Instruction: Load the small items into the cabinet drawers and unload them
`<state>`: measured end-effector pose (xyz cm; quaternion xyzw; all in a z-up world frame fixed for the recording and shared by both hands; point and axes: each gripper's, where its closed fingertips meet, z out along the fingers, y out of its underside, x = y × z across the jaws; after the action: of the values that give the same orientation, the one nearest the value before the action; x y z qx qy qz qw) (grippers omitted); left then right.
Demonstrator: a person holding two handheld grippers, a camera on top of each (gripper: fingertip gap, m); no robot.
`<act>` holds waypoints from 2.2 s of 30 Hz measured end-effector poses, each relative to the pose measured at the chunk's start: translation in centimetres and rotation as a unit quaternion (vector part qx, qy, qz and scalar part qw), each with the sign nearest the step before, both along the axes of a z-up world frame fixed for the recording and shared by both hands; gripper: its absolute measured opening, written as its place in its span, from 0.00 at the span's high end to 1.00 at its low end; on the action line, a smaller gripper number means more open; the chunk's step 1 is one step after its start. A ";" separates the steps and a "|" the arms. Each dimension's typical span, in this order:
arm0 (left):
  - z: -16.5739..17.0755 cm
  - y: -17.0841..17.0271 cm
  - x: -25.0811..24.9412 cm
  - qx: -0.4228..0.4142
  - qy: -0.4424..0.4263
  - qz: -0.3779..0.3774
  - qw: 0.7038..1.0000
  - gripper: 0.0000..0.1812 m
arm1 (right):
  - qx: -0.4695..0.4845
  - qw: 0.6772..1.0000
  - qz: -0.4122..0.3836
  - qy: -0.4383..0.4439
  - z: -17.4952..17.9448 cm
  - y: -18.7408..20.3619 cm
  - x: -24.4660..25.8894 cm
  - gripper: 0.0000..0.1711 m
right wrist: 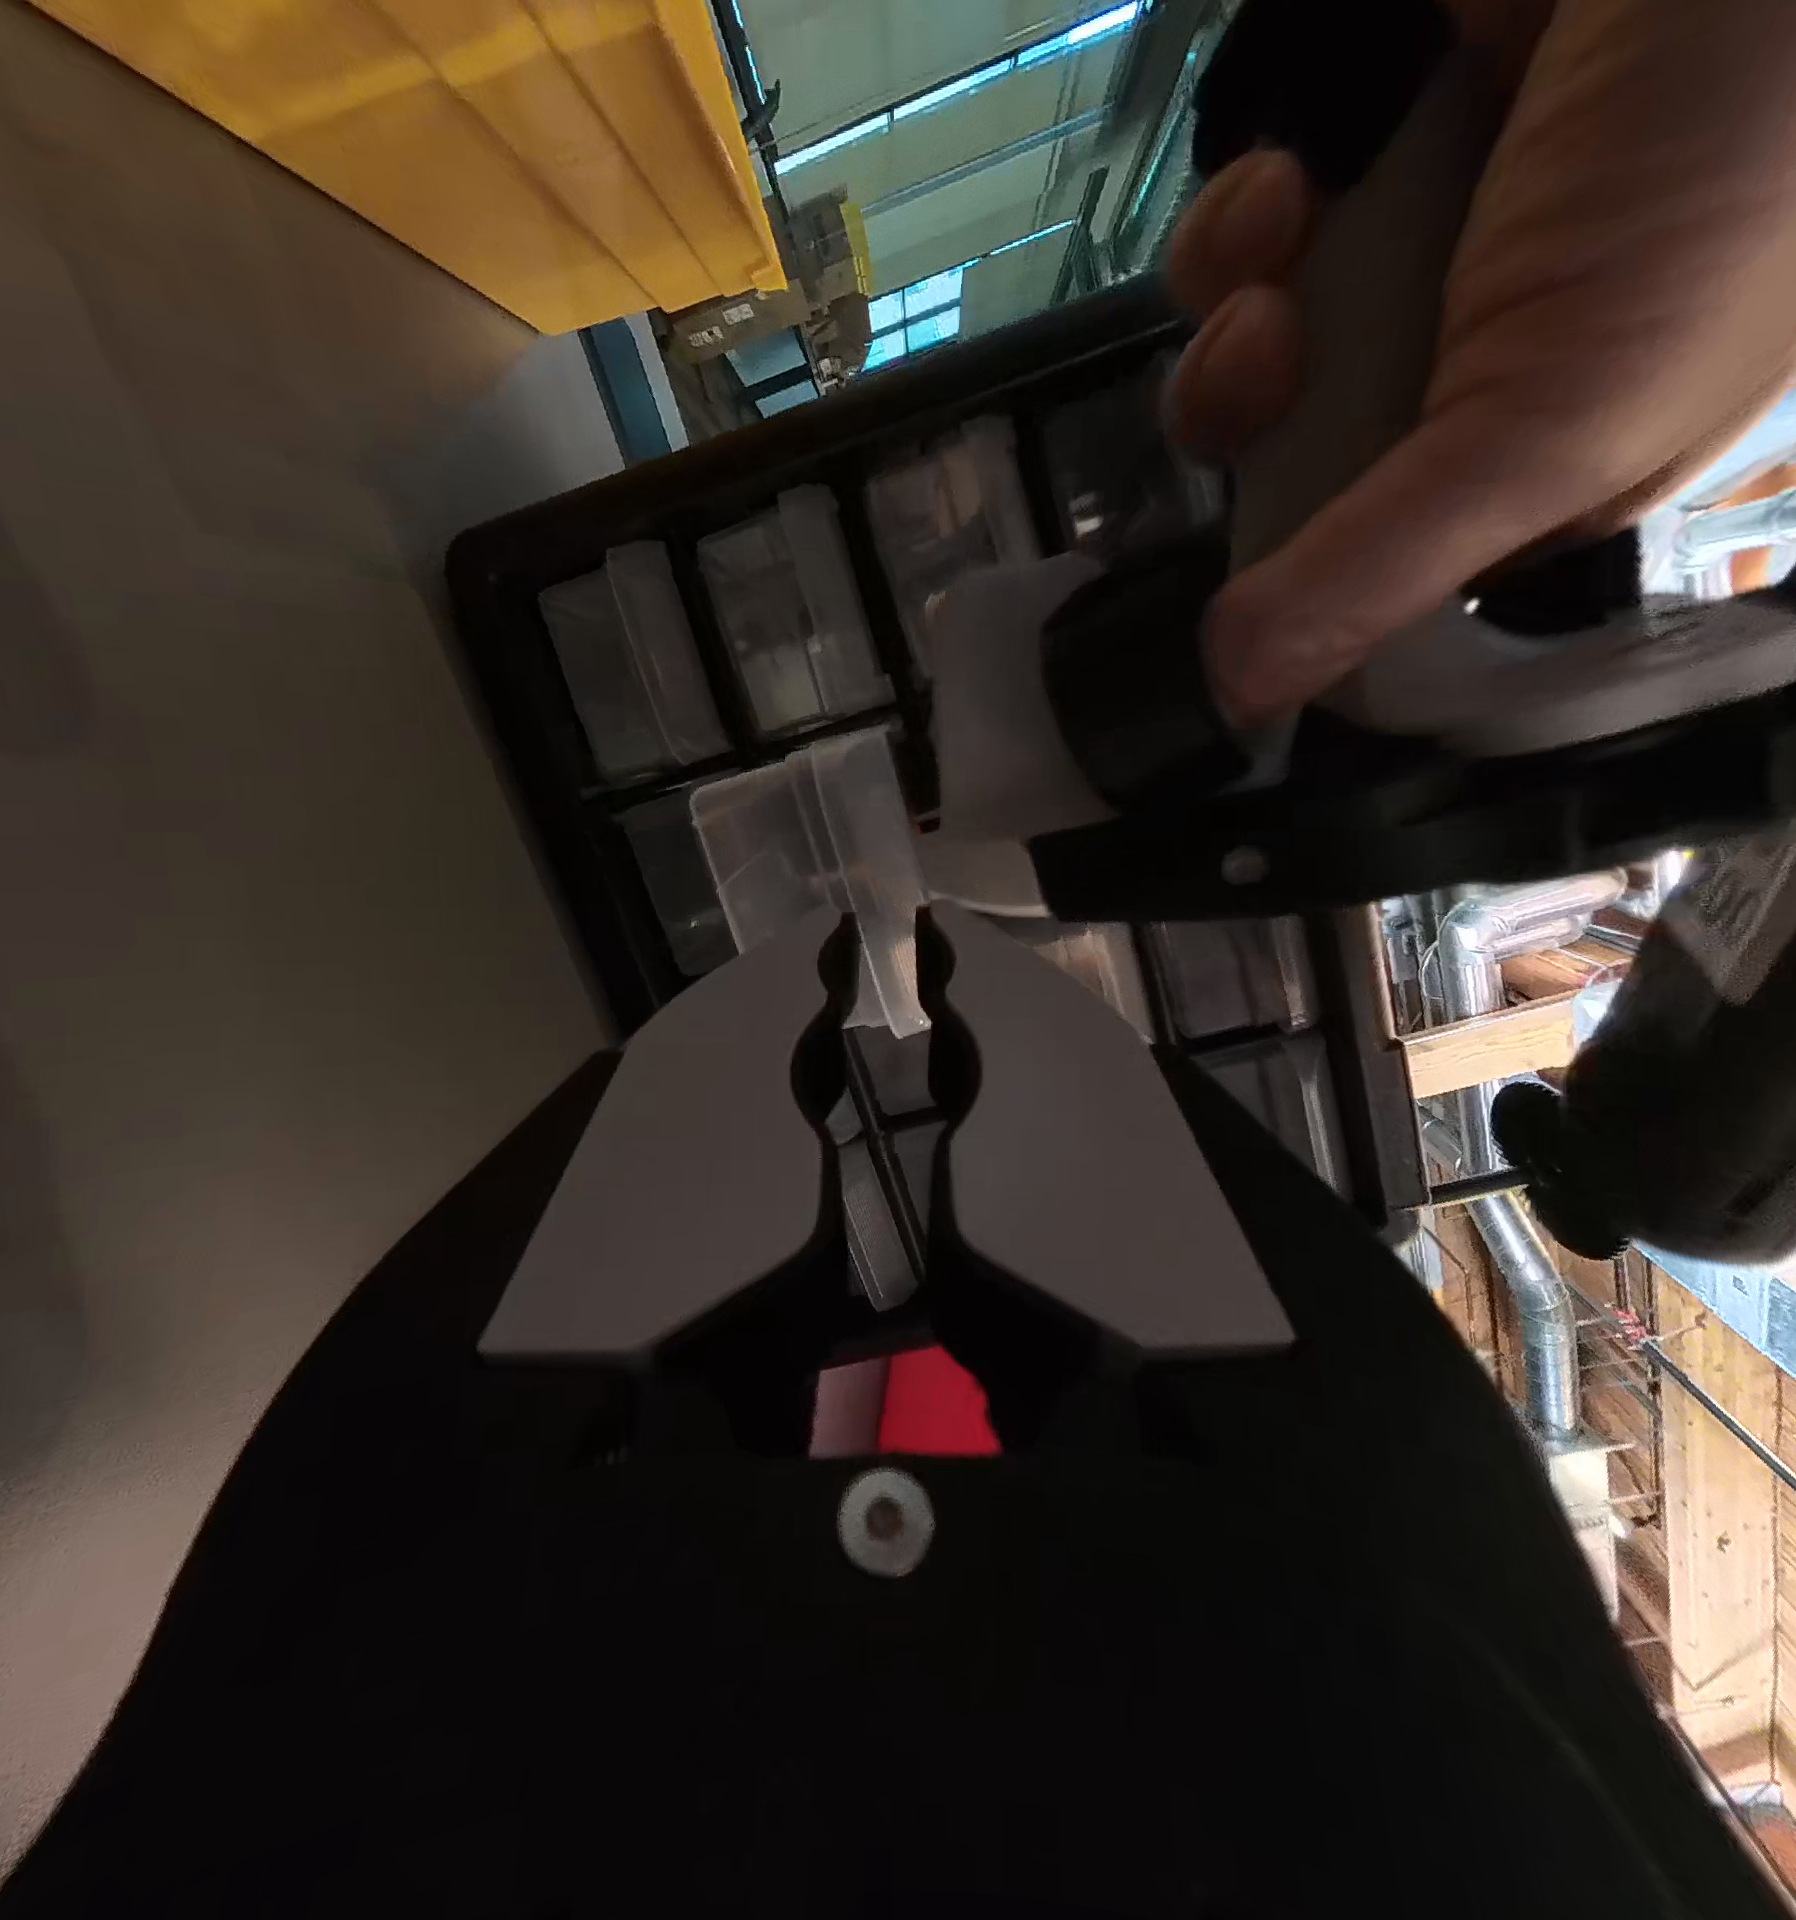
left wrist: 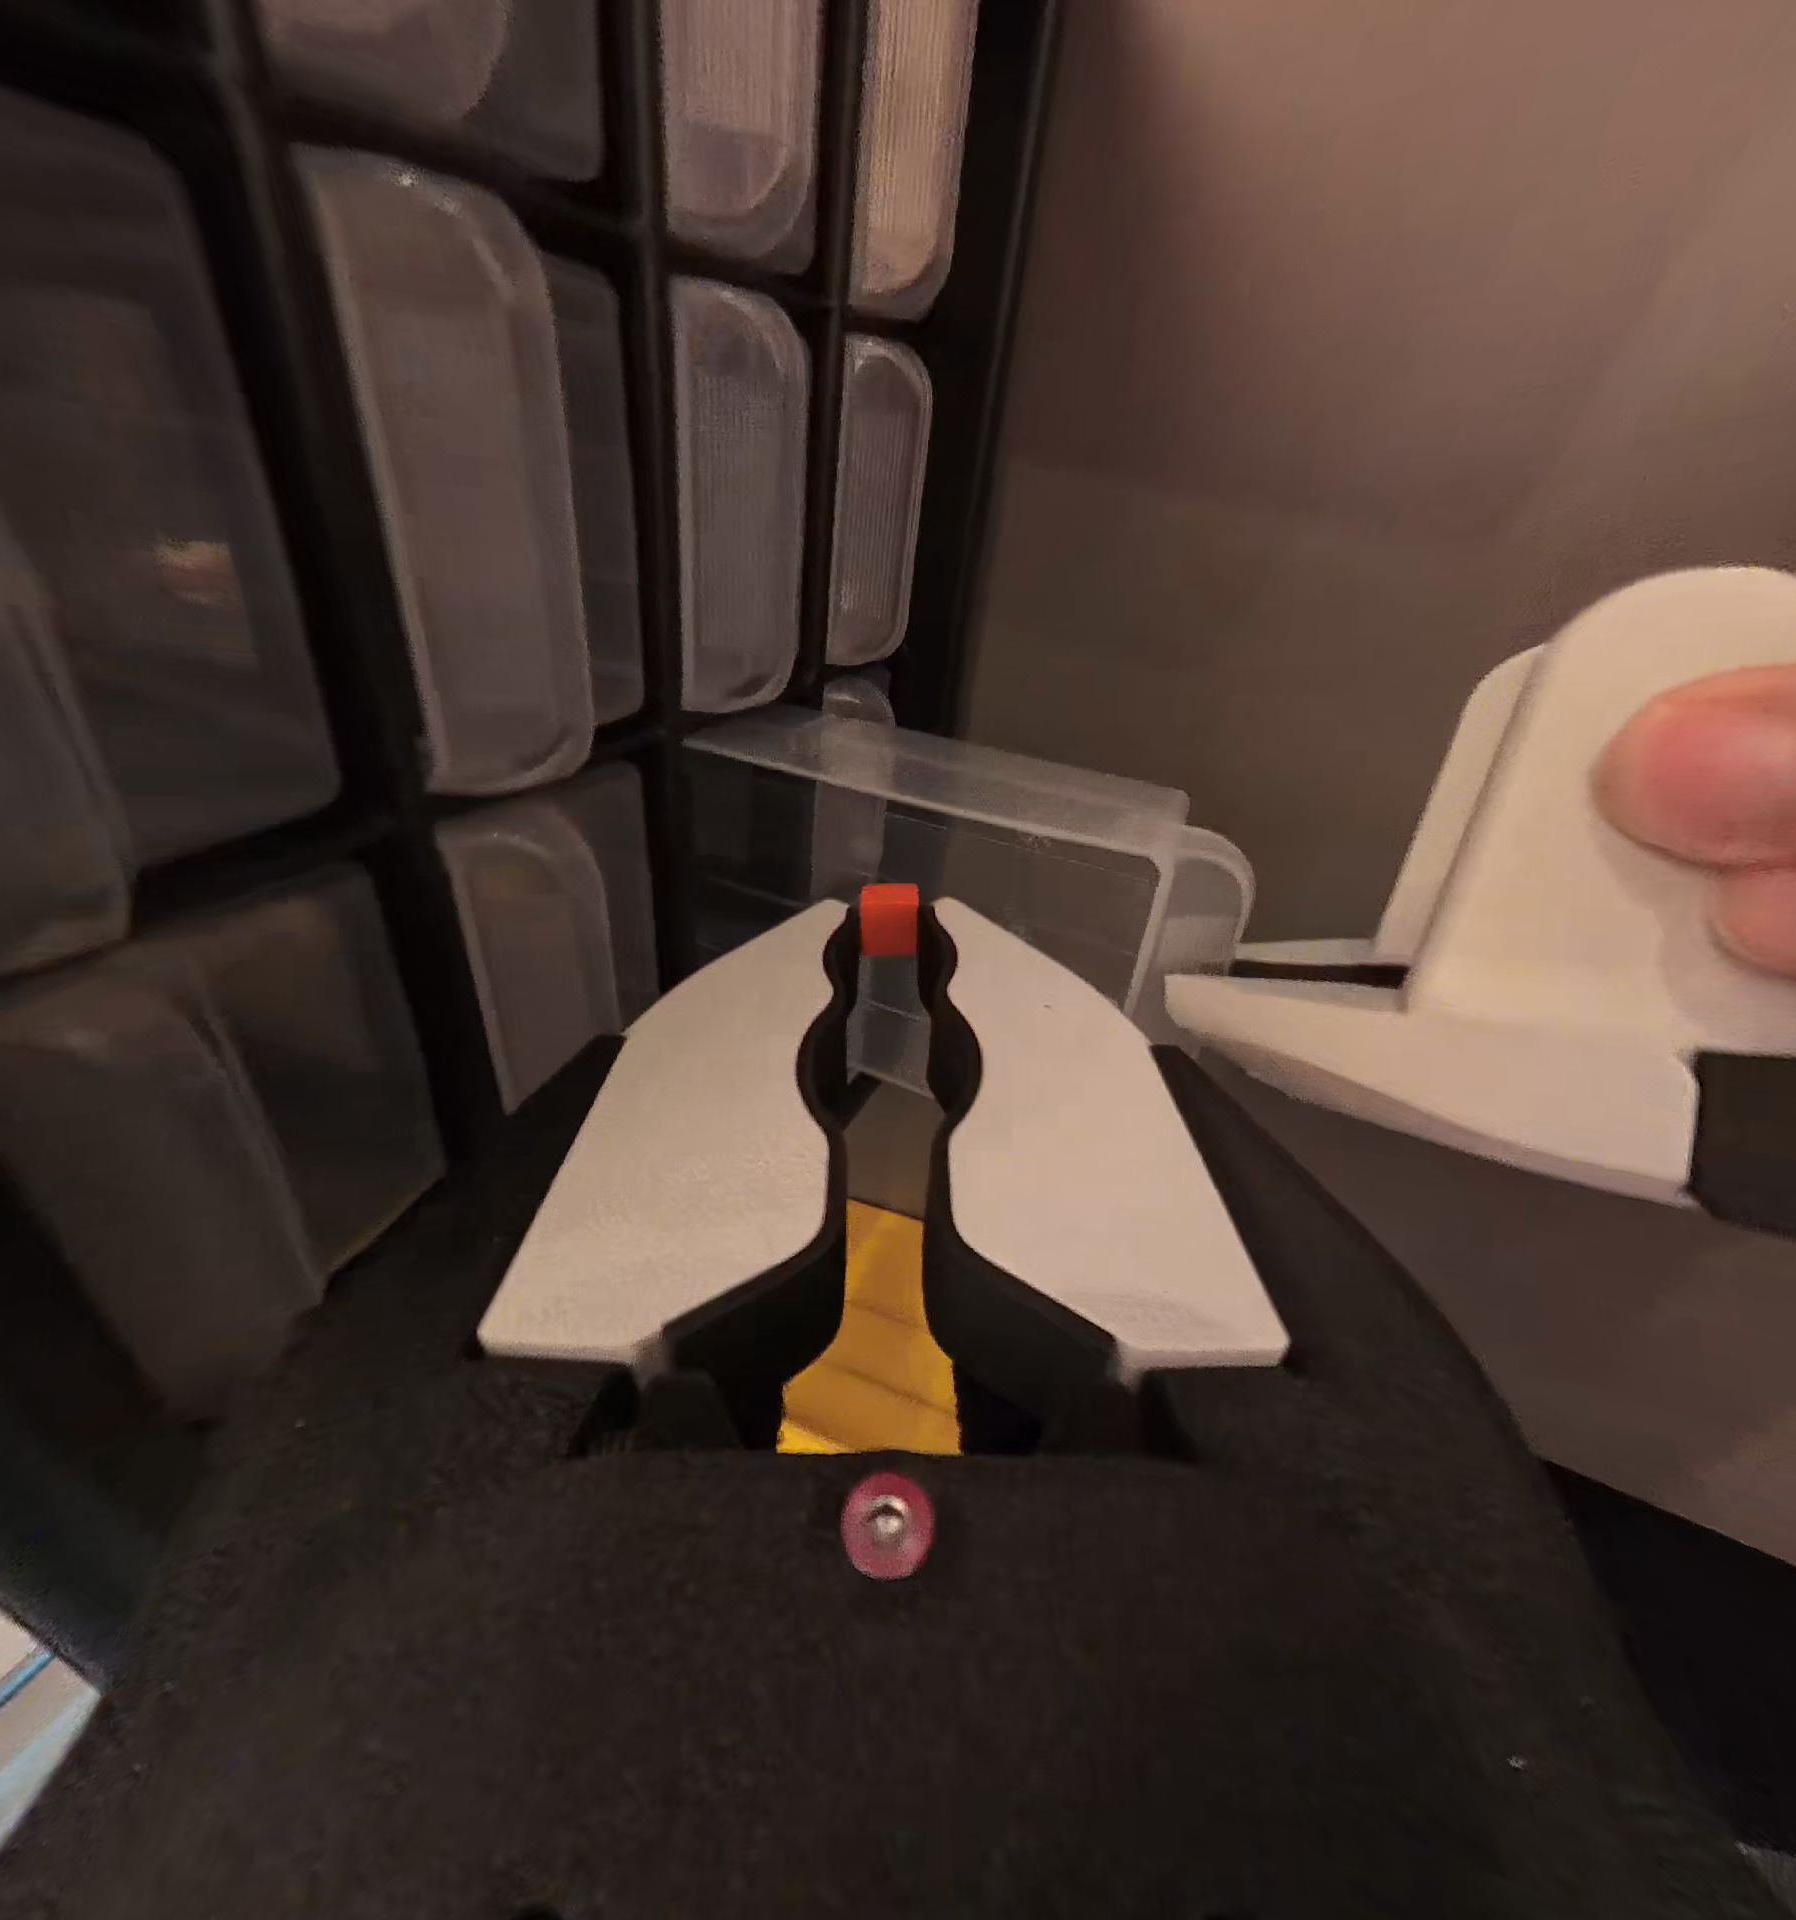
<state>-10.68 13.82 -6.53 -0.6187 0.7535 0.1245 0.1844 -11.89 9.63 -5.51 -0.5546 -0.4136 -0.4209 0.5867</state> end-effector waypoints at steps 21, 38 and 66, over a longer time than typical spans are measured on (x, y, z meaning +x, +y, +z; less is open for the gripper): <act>-1.7 1.0 -0.1 -0.010 0.068 -0.016 0.998 0.90 | -0.014 1.000 0.007 -0.009 -0.5 0.2 -0.2 0.93; 6.1 3.5 -12.3 0.050 -0.194 0.175 0.964 0.85 | 0.009 1.000 -0.014 0.001 -0.3 2.5 0.6 0.93; -8.6 8.3 -28.5 -0.254 -0.075 0.541 0.798 0.75 | -0.009 0.999 -0.045 0.005 -0.6 5.2 2.7 0.86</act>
<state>-39.18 22.16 -15.14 -0.9576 0.2846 -0.0386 -0.0206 -9.24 14.85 -6.12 -0.5797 -0.3890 -0.4405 0.5644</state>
